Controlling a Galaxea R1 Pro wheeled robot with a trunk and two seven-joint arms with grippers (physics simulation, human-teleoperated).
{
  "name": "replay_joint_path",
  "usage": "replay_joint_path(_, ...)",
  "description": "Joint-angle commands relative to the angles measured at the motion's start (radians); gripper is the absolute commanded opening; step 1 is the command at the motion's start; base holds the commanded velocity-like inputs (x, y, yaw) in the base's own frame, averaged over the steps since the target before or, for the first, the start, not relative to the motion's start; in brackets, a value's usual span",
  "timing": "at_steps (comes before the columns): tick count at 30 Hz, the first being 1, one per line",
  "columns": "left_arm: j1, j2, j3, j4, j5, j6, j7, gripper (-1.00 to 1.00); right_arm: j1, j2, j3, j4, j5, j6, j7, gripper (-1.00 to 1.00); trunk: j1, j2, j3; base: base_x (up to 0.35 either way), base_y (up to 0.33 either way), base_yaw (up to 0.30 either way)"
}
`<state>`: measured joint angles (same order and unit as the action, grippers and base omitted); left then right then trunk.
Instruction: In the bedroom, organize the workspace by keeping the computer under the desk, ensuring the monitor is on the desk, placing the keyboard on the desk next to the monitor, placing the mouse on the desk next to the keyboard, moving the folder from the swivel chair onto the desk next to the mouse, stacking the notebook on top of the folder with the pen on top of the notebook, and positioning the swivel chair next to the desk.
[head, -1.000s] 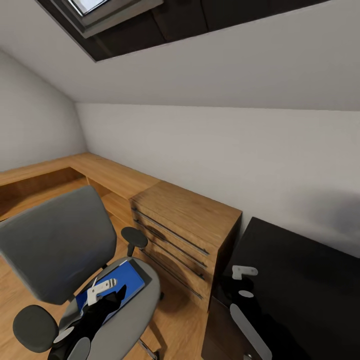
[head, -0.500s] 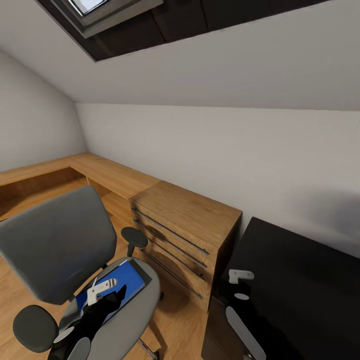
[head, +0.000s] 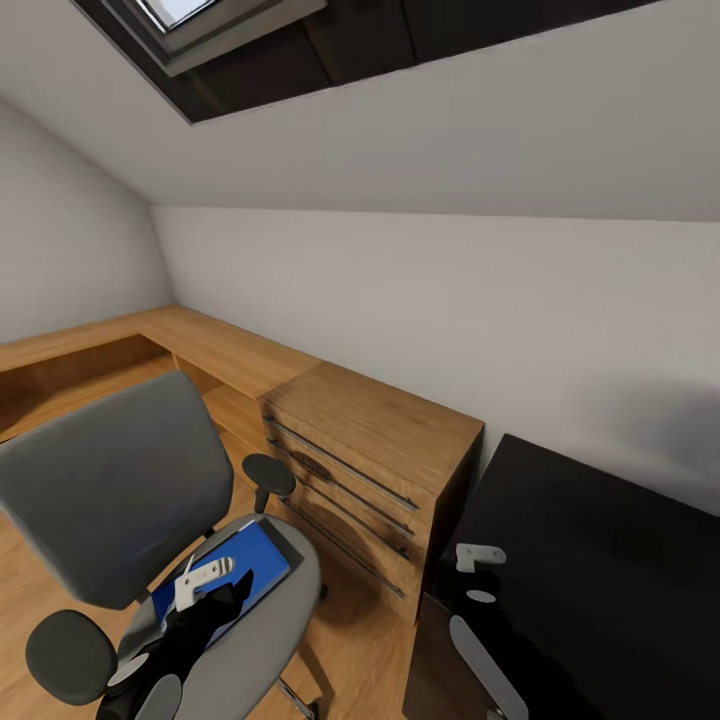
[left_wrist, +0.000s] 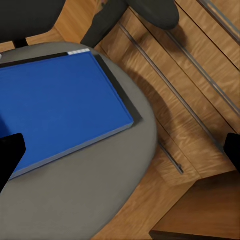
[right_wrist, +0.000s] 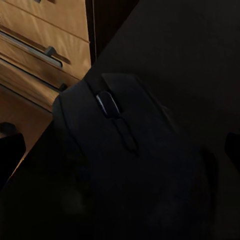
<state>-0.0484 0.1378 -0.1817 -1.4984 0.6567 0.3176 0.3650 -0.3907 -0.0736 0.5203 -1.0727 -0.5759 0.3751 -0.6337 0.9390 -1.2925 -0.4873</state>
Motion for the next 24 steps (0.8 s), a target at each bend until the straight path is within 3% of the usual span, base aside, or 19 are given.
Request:
replay_joint_path(1,-0.001,0.001,-0.002,-0.002,0.009,0.001,0.009,1.00,-0.002,-0.002,0.003,0.010,-0.002,0.014,-0.006,1.00,0.000,-0.001,-0.001,0.000,0.000,0.000)
replay_joint_path(12,-0.001,0.000,-0.002,-0.002,0.009,0.001,0.009,1.00,-0.005,-0.002,0.001,0.044,-0.002,0.014,0.031,1.00,0.000,-0.001,-0.001,0.000,0.000,0.000)
replay_joint_path(13,-0.001,0.000,-0.002,-0.002,0.009,0.001,0.009,1.00,-0.005,-0.002,0.001,0.045,-0.002,0.013,0.032,-1.00,0.000,-0.001,-0.001,0.000,0.000,0.000)
replay_joint_path(24,-0.001,0.000,-0.002,-0.002,0.009,0.001,0.009,1.00,-0.005,-0.002,0.001,0.045,-0.001,0.013,0.032,-1.00,0.000,-0.001,-0.001,0.000,0.000,0.000)
